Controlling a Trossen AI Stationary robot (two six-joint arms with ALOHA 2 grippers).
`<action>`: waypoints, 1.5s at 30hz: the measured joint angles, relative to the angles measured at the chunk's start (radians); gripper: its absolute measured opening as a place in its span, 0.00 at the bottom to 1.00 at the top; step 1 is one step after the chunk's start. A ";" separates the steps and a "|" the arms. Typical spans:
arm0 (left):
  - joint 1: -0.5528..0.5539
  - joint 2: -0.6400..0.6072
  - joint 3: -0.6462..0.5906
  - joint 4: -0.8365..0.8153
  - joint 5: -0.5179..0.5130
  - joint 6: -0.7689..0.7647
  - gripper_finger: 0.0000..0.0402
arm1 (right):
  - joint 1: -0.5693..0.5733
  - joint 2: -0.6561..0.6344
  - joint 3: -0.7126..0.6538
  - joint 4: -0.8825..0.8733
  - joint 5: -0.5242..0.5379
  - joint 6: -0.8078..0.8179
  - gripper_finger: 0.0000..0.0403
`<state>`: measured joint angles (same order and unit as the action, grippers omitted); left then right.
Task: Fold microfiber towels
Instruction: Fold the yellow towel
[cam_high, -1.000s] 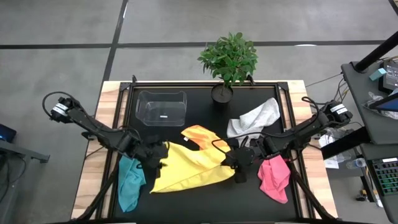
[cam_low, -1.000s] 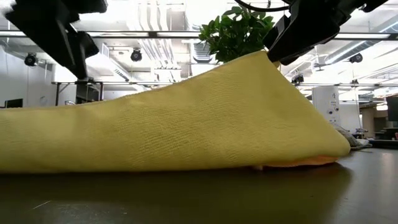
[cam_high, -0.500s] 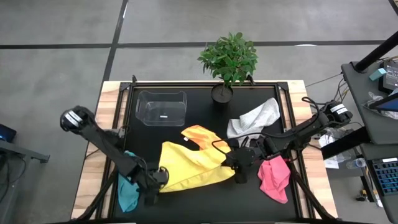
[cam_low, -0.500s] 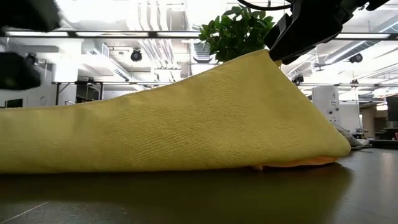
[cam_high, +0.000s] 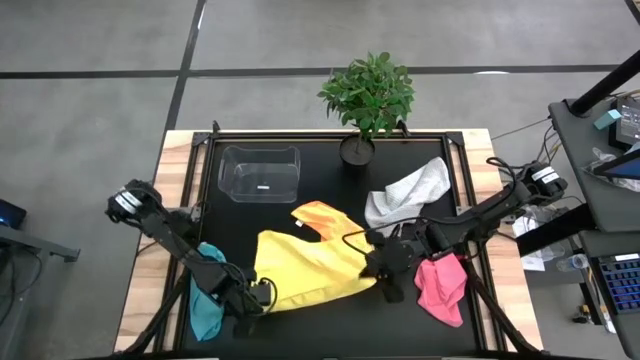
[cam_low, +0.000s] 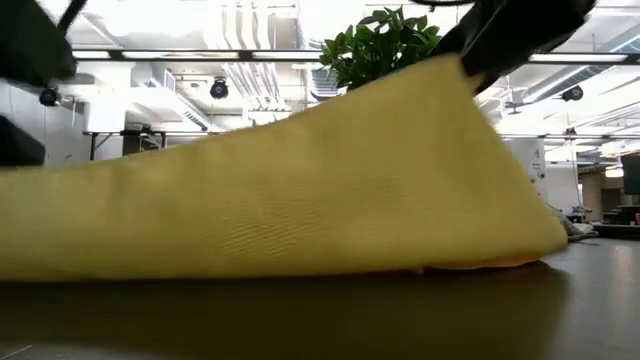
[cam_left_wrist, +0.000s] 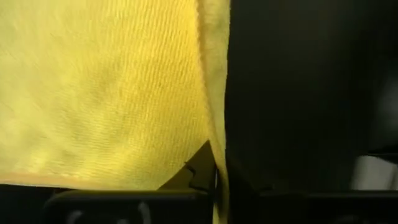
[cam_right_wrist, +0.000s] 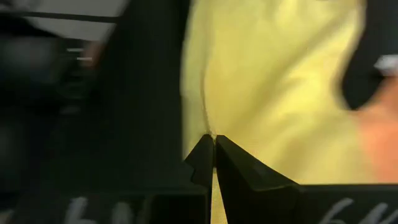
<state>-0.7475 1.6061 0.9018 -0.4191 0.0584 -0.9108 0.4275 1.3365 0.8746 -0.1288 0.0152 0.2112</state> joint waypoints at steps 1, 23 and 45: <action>0.000 -0.012 0.015 0.004 0.012 0.002 0.02 | 0.008 0.000 0.009 -0.006 -0.040 0.009 0.02; 0.014 -0.066 0.102 -0.182 0.076 0.056 0.00 | 0.082 0.053 0.099 -0.171 0.048 0.090 0.02; 0.212 -0.073 -0.049 -0.325 -0.098 0.193 0.00 | -0.111 0.117 0.098 -0.368 0.198 0.085 0.02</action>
<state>-0.5360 1.5333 0.8525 -0.7439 -0.0394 -0.7178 0.3169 1.4539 0.9722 -0.4965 0.2131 0.2962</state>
